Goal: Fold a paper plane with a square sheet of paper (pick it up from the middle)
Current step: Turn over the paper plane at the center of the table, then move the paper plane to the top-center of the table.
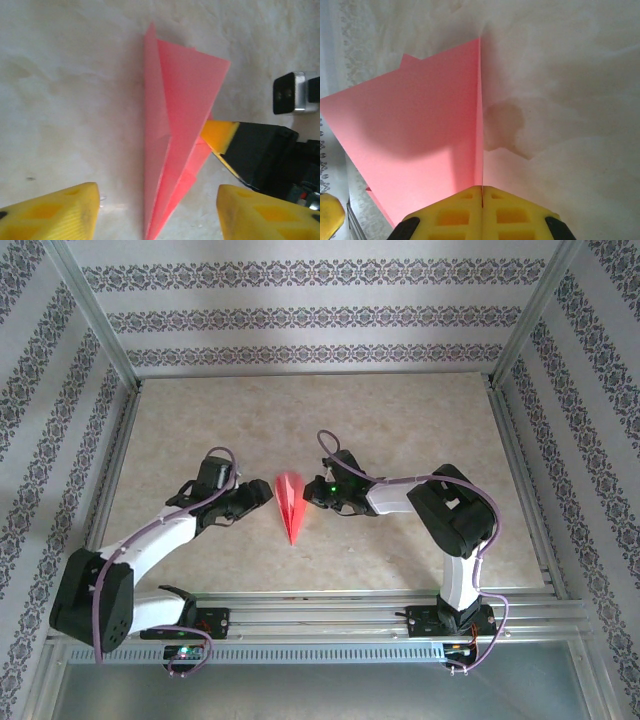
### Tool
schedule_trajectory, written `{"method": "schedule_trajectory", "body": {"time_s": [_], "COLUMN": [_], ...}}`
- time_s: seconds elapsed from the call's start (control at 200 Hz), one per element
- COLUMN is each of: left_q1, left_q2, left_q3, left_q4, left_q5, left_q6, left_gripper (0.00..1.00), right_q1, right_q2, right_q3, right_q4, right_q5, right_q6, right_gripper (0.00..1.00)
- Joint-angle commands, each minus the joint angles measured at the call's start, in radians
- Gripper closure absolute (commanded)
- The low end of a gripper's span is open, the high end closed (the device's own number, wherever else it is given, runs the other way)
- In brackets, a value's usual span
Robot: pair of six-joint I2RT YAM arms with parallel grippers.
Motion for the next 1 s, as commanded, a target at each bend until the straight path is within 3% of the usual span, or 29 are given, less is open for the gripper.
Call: {"method": "schedule_trajectory", "body": {"time_s": [0.0, 0.29, 0.505, 0.72, 0.994], "left_q1": [-0.043, -0.104, -0.122, -0.122, -0.123], "left_q2": [0.043, 0.194, 0.283, 0.291, 0.352], "left_q3": [0.046, 0.127, 0.161, 0.178, 0.162], "left_q4": [0.085, 0.163, 0.156, 0.035, 0.091], "left_q5": [0.026, 0.063, 0.040, -0.110, -0.085], "left_q6": [-0.027, -0.049, -0.054, -0.053, -0.078], "left_gripper": [0.43, 0.53, 0.52, 0.48, 0.42], "right_q1": [-0.010, -0.014, -0.015, -0.018, -0.030], "right_q2": [-0.023, -0.019, -0.014, -0.012, -0.014], "right_q3": [-0.014, -0.021, -0.022, -0.033, -0.056], "right_q4": [0.034, 0.032, 0.031, 0.028, 0.026], "right_q5": [-0.016, -0.018, -0.019, -0.010, -0.003], "right_q6": [0.004, 0.003, 0.010, 0.020, 0.029], "right_gripper": [0.97, 0.96, 0.96, 0.96, 0.96]}}
